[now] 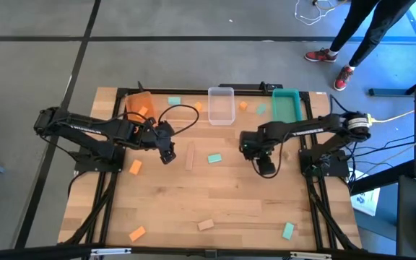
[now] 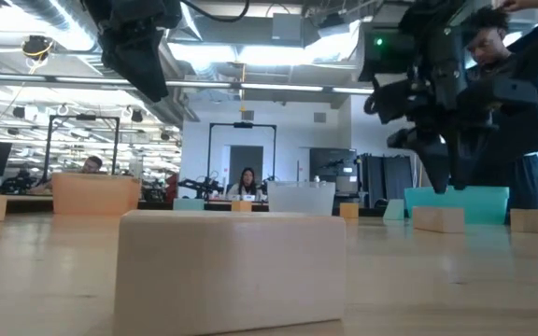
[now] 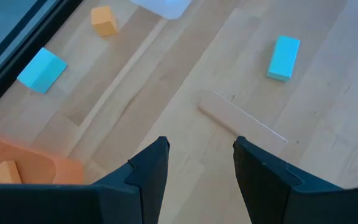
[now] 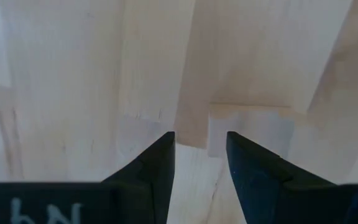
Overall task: Sort & place blocks by color
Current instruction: Put the brown block into the transparent bin
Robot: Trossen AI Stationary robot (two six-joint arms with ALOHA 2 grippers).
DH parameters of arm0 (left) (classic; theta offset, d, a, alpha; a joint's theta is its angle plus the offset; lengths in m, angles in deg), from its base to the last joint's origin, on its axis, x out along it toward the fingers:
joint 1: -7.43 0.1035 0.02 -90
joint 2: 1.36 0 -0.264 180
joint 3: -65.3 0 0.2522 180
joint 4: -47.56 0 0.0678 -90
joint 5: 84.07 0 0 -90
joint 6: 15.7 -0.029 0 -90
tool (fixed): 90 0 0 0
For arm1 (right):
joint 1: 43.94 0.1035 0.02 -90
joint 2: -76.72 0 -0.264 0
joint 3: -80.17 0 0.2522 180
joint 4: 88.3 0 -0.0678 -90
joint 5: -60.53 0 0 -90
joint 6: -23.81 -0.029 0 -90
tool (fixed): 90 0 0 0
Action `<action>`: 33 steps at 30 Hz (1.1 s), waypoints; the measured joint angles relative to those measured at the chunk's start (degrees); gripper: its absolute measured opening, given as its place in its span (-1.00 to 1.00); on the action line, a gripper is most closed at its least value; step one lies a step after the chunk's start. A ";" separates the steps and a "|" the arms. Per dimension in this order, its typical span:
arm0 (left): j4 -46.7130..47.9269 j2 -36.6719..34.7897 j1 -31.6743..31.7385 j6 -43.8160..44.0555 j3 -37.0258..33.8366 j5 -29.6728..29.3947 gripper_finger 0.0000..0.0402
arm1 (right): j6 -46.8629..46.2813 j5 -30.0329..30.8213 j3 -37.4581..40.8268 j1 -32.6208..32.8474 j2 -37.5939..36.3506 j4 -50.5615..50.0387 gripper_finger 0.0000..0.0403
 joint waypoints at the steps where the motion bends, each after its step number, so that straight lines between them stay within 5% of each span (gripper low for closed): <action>1: -0.02 0.00 0.00 0.00 0.00 0.00 -0.15 | 0.00 0.00 0.00 0.00 0.64 -0.06 -0.29; 24: 0.00 0.00 0.01 -0.07 0.00 0.08 -0.15 | 0.20 3.39 -0.26 -0.07 9.90 2.96 -0.30; 33: 0.00 0.00 0.00 -0.09 0.00 0.41 -0.15 | -0.17 4.37 -0.33 0.02 10.15 2.94 -0.72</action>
